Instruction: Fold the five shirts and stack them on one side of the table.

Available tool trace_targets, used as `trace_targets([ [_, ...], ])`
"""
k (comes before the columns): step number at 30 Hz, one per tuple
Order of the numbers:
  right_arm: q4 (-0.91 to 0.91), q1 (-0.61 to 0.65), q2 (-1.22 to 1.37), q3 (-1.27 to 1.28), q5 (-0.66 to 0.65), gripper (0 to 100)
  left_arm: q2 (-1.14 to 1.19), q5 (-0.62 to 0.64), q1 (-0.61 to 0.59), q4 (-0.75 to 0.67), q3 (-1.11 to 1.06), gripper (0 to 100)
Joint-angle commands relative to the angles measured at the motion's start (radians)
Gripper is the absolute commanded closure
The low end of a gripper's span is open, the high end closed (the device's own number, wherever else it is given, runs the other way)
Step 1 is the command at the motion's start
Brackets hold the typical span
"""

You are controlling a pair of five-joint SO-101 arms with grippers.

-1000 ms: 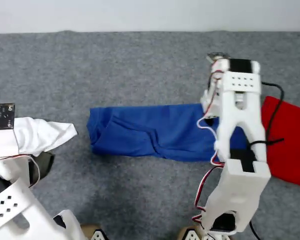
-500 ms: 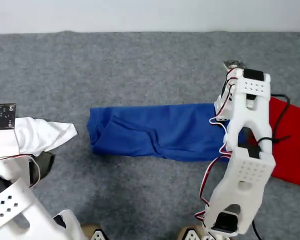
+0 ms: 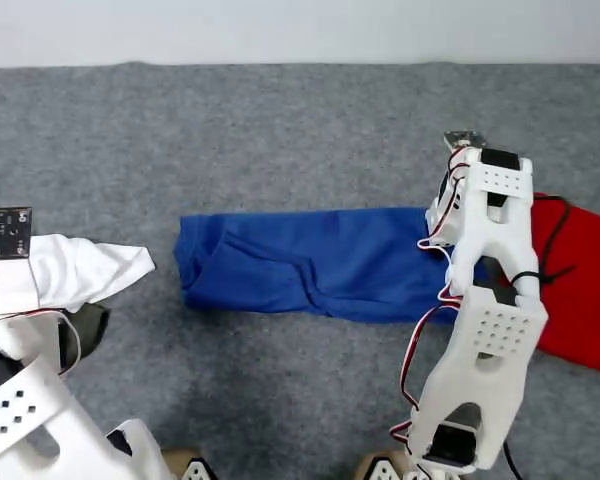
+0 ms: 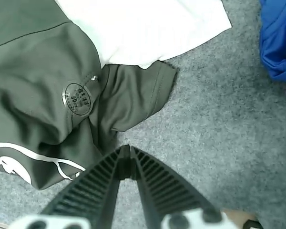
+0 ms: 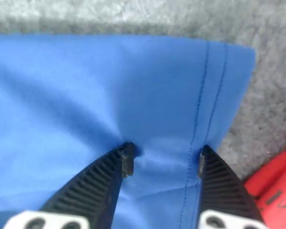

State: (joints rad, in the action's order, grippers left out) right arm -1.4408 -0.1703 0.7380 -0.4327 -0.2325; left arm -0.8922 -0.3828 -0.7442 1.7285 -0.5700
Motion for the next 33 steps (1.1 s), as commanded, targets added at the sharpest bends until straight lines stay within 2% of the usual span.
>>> trace_targets([
  [1, -0.004, -0.024, 0.039, -0.011, -0.008, 77.2, -0.011, -0.009, 0.002, 0.023, 0.004, 99],
  [4, -0.024, -0.018, 0.042, -0.028, -0.009, 82.7, -0.011, -0.009, 0.005, 0.021, 0.004, 99],
  [8, -0.028, -0.004, 0.038, -0.028, -0.009, 99.4, -0.011, -0.009, 0.005, 0.018, 0.002, 99],
  [20, -0.154, 0.047, -0.137, -0.038, -0.080, 98.8, -0.011, -0.011, 0.005, 0.009, -0.022, 99],
  [33, -0.234, -0.119, -0.374, -0.038, -0.261, 98.8, -0.011, -0.012, 0.005, 0.009, -0.021, 99],
])
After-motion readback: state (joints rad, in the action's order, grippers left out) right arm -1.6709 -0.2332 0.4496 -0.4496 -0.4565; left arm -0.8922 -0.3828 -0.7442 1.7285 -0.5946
